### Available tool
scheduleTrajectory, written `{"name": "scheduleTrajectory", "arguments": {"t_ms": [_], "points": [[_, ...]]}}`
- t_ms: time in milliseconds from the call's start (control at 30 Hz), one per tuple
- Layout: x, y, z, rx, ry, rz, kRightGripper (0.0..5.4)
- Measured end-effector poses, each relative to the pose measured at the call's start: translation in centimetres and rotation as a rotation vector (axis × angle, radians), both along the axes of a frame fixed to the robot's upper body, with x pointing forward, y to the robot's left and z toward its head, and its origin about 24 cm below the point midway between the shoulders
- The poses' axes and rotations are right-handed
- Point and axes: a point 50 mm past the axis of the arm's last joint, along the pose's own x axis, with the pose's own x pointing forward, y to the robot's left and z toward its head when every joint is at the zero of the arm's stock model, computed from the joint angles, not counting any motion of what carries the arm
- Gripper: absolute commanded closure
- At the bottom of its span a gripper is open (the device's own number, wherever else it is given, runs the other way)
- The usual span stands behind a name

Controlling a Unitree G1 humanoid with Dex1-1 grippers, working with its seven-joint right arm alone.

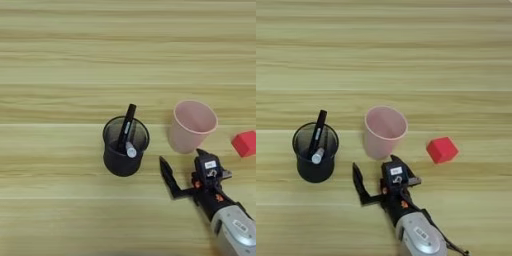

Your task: Move the objects on the table

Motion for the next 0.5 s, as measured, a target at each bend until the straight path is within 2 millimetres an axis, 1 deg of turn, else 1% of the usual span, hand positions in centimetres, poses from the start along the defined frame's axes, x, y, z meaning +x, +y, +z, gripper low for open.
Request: {"name": "scheduleTrajectory", "arguments": {"t_ms": [500], "points": [[-1.5,0.7,0.3,-0.011,0.025,0.058,0.06]]}}
